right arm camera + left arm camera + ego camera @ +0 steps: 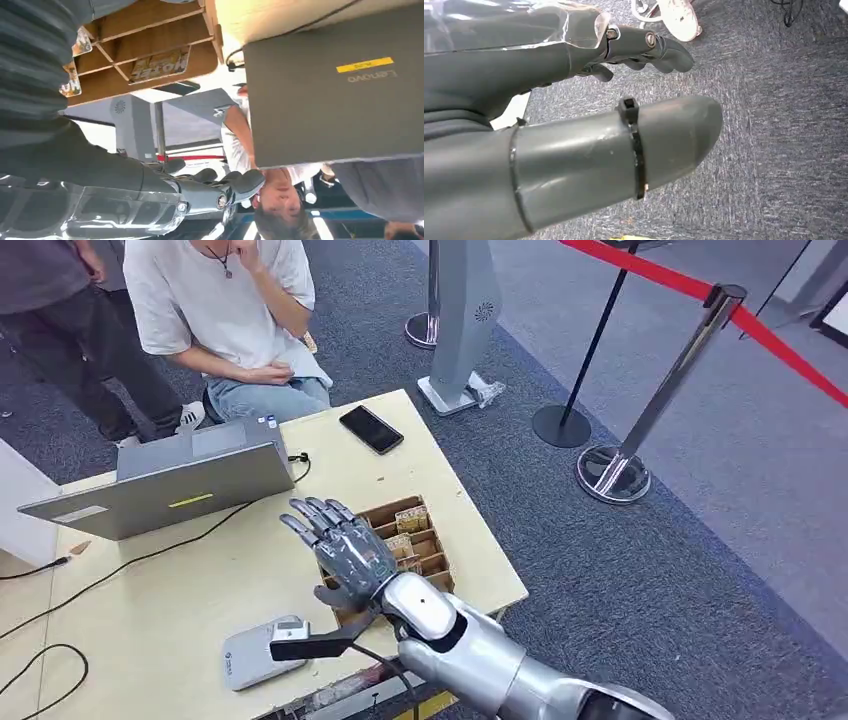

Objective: Pass the card to the sensor for recognition and then transmit it.

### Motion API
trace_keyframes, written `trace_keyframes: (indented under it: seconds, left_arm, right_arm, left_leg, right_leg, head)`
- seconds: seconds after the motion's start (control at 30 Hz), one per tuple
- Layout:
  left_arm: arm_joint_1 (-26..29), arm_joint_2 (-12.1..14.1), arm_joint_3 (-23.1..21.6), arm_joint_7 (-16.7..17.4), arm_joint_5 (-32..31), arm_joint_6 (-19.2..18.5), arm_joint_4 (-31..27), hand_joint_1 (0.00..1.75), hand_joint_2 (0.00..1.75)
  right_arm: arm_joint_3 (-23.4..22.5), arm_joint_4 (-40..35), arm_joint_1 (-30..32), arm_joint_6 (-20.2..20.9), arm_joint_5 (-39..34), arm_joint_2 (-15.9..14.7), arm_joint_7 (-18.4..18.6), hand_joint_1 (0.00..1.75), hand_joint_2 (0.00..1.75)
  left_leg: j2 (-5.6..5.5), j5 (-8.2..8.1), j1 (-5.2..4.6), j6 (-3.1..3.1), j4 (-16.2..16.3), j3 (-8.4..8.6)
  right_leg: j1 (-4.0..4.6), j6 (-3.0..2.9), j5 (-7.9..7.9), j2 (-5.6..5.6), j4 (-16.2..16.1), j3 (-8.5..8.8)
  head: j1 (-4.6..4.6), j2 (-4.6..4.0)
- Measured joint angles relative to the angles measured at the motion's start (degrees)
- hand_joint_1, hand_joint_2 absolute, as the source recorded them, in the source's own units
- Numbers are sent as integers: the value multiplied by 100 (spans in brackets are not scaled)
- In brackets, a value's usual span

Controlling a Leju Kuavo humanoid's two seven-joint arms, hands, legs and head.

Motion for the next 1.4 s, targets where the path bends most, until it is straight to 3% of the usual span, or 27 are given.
trace_keyframes:
  seconds: [0.33,0.53,0.6,0.73,0.77,0.8,0.83,0.9,0.97,1.33,1.4]
  left_arm:
    - [11,2,103,0,31,-17,-11,0,0]
    - [11,2,133,0,28,-57,-13,0,0]
    - [11,2,136,0,28,-57,-15,0,0]
    - [11,0,136,0,28,-57,-15,0,0]
    - [11,0,136,0,28,-57,-17,0,0]
    - [11,0,136,2,28,-57,-17,0,0]
    - [11,0,138,2,28,-57,-20,0,0]
    - [10,0,138,11,28,-59,-35,0,0]
    - [10,0,142,20,28,-66,-39,0,0]
    - [10,-2,177,35,39,-63,-42,0,0]
    - [10,-2,182,35,39,-63,-42,0,0]
  right_arm:
    - [-125,-566,45,568,232,-350,238,0,175]
    - [-131,-758,94,719,245,-514,310,10,175]
    - [-131,-780,110,743,245,-540,319,35,175]
    - [-131,-796,128,767,258,-562,339,44,175]
    - [-131,-796,134,769,260,-564,339,70,175]
    - [-131,-796,138,778,260,-564,339,80,175]
    - [-129,-796,141,787,260,-564,339,80,175]
    - [-129,-793,141,813,260,-564,339,112,175]
    - [-122,-791,140,828,260,-564,339,120,175]
    - [-79,-621,76,872,253,-564,319,117,175]
    - [-68,-577,59,878,253,-564,319,108,175]
  left_leg:
    - [0,0,-1,0,1,0]
    - [0,0,0,0,1,0]
    - [0,0,0,0,1,0]
    - [0,0,0,0,1,0]
    - [0,0,0,0,1,0]
    - [0,0,0,0,1,0]
    - [0,0,0,0,1,0]
    - [0,0,0,0,1,0]
    - [0,0,0,0,1,-1]
    - [-1,0,0,0,1,-1]
    - [-1,0,0,0,1,-1]
  right_leg:
    - [0,0,0,0,0,0]
    - [0,0,0,0,0,0]
    - [0,0,0,0,0,0]
    - [0,0,0,0,0,0]
    - [0,0,0,1,0,0]
    - [0,0,0,0,0,0]
    - [0,0,0,0,0,0]
    - [0,0,0,0,0,0]
    - [0,0,0,0,0,0]
    - [0,0,0,0,0,1]
    - [0,0,0,0,0,1]
  head:
    - [0,0]
    - [0,0]
    - [0,0]
    - [0,0]
    - [0,0]
    - [0,0]
    - [0,0]
    - [0,0]
    - [0,0]
    - [0,0]
    - [0,0]
